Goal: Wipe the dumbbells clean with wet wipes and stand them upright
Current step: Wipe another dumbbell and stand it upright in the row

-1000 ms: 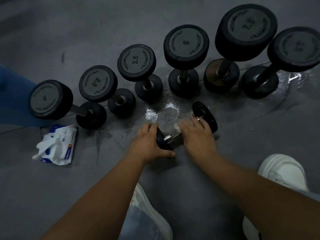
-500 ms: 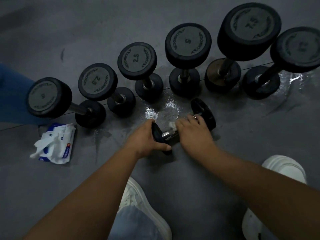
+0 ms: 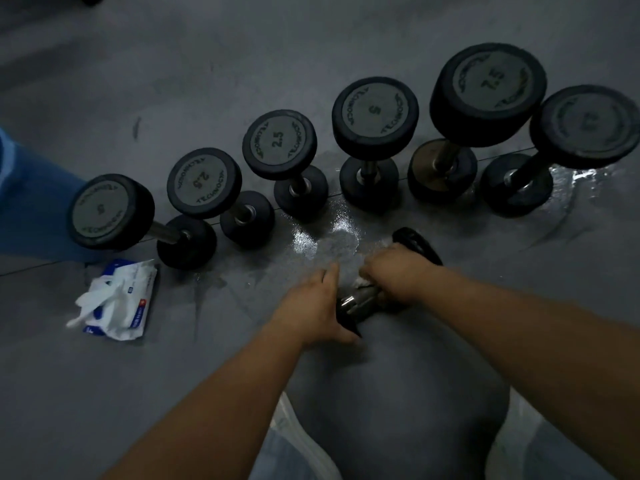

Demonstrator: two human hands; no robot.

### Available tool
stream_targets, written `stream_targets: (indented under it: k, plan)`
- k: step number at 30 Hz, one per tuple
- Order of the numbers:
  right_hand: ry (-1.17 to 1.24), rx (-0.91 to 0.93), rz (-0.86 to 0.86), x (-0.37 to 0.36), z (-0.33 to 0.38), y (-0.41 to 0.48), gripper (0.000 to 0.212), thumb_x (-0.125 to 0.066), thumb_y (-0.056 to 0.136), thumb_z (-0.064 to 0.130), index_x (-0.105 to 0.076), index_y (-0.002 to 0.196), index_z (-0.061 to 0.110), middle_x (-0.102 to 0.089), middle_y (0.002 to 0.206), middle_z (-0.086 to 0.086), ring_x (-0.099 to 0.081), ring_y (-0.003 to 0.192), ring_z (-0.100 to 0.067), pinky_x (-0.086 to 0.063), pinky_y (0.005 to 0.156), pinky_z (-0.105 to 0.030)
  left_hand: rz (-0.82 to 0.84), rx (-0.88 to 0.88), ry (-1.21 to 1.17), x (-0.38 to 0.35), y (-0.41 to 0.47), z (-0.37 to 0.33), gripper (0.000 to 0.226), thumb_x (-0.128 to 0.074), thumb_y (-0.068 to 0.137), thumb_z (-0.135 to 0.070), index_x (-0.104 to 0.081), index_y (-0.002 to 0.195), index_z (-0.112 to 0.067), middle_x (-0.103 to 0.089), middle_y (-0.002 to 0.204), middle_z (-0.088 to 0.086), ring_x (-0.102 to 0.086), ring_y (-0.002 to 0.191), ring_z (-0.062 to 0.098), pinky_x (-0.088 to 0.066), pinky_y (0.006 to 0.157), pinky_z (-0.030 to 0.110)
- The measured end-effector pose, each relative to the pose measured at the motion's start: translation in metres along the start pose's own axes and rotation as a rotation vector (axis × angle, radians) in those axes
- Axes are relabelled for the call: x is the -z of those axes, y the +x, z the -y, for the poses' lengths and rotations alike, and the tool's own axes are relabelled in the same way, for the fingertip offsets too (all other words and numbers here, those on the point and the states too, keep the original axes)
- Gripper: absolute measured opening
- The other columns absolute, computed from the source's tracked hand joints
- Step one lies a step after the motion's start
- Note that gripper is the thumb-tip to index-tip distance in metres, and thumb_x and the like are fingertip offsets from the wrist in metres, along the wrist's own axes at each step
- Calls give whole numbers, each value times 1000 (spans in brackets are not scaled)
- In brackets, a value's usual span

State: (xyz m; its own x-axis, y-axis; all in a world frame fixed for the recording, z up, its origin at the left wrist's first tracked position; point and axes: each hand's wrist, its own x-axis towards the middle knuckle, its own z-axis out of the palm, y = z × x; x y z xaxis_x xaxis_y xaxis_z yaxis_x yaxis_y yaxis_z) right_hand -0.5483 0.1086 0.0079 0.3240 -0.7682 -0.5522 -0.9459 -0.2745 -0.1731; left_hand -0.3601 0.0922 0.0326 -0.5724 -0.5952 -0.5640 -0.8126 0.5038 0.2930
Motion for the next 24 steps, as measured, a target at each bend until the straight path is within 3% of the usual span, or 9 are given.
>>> stream_targets:
  k: [3, 5, 7, 9, 12, 15, 17, 20, 24]
  plan:
    - [183, -62, 165, 0, -11, -6, 39, -74, 72, 47, -61, 101, 24, -62, 105, -2, -59, 98, -24, -47, 79, -32, 61, -6, -219, 10, -3, 2, 131, -90, 55, -54, -13, 156, -19, -37, 153, 6, -39, 138, 22, -33, 111, 27]
    - [366, -137, 162, -3, -7, -9, 31, -64, 79, 54, -61, 93, 26, -62, 102, -2, -59, 96, -24, -49, 82, -34, 23, -17, -271, 8, -5, 6, 121, -89, 62, -48, -19, 155, -18, -32, 156, 4, -33, 141, 18, -26, 110, 20]
    - [372, -194, 16, -6, 2, -12, 30, -49, 91, 49, -65, 97, 25, -58, 107, -4, -53, 105, -26, -46, 88, -37, -45, -44, -247, 4, -6, 9, 107, -84, 71, -46, -23, 154, -17, -29, 158, 2, -30, 143, 16, -23, 110, 18]
    - [298, -354, -310, -13, 10, -17, 31, -45, 96, 38, -67, 100, 17, -52, 109, -7, -46, 106, -29, -43, 85, -38, -100, -51, -187, -3, -9, 7, 101, -77, 78, -48, -20, 155, -16, -22, 162, 2, -25, 146, 16, -21, 113, 21]
    - [261, -528, -498, -27, 32, -20, 21, -50, 91, 22, -68, 98, 13, -52, 103, -7, -49, 98, -29, -44, 75, -37, -121, -8, -115, -17, -12, -1, 125, -79, 68, -59, -2, 157, -15, -1, 166, 0, -7, 151, 15, -12, 120, 29]
    - [546, -330, -460, -29, 52, -16, 30, -56, 84, 10, -62, 112, 17, -59, 109, -7, -54, 102, -29, -49, 82, -38, -129, 39, -85, -20, -7, -2, 134, -85, 59, -59, -3, 157, -15, -5, 165, 1, -11, 151, 16, -14, 119, 33]
    - [689, -316, -522, -28, 49, -20, 25, -58, 79, 7, -61, 101, 18, -59, 101, -6, -56, 94, -30, -48, 75, -37, -119, 63, -94, -14, 0, 2, 132, -86, 55, -60, -11, 155, -17, -16, 162, -1, -24, 146, 19, -27, 116, 37]
    - [681, -551, -655, -41, 44, -28, 15, -59, 80, 5, -64, 90, 14, -54, 99, -7, -53, 91, -28, -42, 70, -29, -86, 84, -127, -7, 6, 5, 131, -87, 50, -63, -17, 152, -20, -27, 156, -4, -36, 139, 21, -36, 110, 38]
    - [522, -250, -512, -47, 51, -27, 16, -57, 86, 17, -61, 102, 15, -51, 110, -6, -54, 97, -27, -49, 78, -37, -83, 74, -141, -8, 8, 7, 127, -88, 51, -57, -19, 151, -20, -29, 153, -5, -39, 137, 20, -38, 108, 38]
